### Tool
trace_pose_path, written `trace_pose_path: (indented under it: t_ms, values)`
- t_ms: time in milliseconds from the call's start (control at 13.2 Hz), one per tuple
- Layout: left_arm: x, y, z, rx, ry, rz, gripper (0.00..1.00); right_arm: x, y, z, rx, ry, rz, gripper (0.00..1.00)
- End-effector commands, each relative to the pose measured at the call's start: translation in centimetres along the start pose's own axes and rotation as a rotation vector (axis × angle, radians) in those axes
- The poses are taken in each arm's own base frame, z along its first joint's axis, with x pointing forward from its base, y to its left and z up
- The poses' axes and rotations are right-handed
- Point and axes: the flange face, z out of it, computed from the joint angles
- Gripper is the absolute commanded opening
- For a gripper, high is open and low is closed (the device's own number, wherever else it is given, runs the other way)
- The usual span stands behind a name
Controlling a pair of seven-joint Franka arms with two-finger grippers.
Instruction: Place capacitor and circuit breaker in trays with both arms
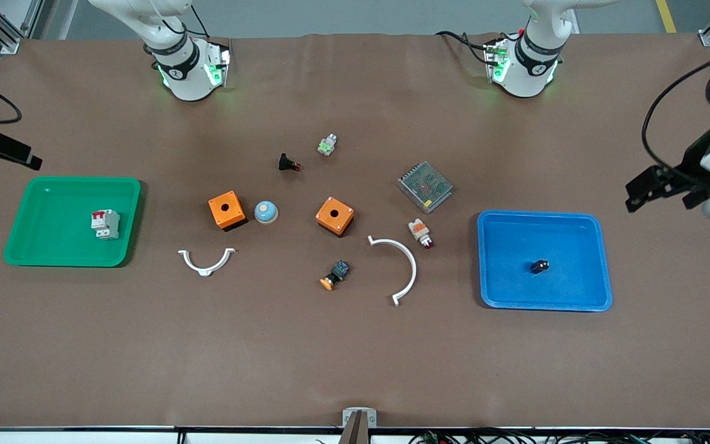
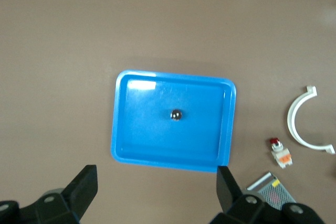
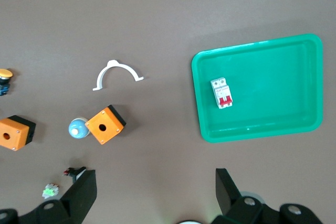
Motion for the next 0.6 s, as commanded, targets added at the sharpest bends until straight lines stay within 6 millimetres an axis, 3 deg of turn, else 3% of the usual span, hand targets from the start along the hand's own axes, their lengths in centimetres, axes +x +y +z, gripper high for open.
trace_pose_path:
  t_ms: [0, 226, 528]
  values:
    - [-3.1, 0.3, -1.5, -0.015, -0.071, 0.013, 1.00, -2.0, -1.7, -2.2, -0.047, 0.032, 0.011, 1.00]
    - [-4.2, 0.5, -2.2, -0.008, -0.100, 0.008, 1.00, -3.6, -3.0, -3.4, -0.054, 0.048, 0.048, 1.00]
    - [-4.3, 0.6, -2.4, -0.011, -0.107, 0.012, 1.00, -3.4, -2.9, -3.2, -0.055, 0.053, 0.050, 1.00]
